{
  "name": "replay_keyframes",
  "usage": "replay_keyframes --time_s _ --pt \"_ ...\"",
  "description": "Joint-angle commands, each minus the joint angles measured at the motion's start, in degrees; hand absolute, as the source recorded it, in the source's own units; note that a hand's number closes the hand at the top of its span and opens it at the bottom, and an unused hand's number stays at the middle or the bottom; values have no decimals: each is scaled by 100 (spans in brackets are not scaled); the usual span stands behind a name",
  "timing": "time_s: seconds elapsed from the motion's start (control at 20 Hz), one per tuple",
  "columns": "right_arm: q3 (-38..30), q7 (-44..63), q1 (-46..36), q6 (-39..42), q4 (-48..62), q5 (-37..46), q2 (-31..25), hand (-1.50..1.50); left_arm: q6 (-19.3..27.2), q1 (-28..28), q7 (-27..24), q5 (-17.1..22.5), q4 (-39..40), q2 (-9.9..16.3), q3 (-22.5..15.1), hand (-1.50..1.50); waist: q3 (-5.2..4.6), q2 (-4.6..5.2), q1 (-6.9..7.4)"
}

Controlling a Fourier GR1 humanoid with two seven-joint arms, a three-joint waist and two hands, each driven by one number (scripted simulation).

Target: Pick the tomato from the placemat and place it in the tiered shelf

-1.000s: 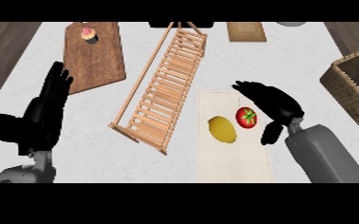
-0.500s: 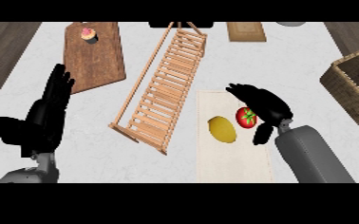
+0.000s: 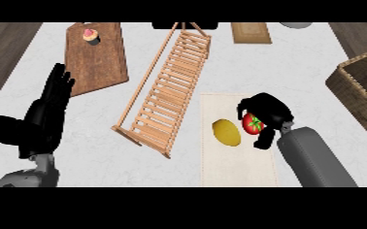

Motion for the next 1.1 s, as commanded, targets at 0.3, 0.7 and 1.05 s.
replay_keyframes --time_s 0.3,0.7,1.05 --pt "730 -1270 226 -670 -318 626 -130 150 28 -220 297 -105 -187 -57 43 0 43 31 7" --pt "1224 -2516 777 758 -2226 52 -801 150 2 248 -142 -157 -146 -132 107 0 32 4 -68" --pt "417 -2132 1514 2262 -4245 -1490 -738 150 -80 186 -67 -103 -101 -45 226 0 26 -14 -175"
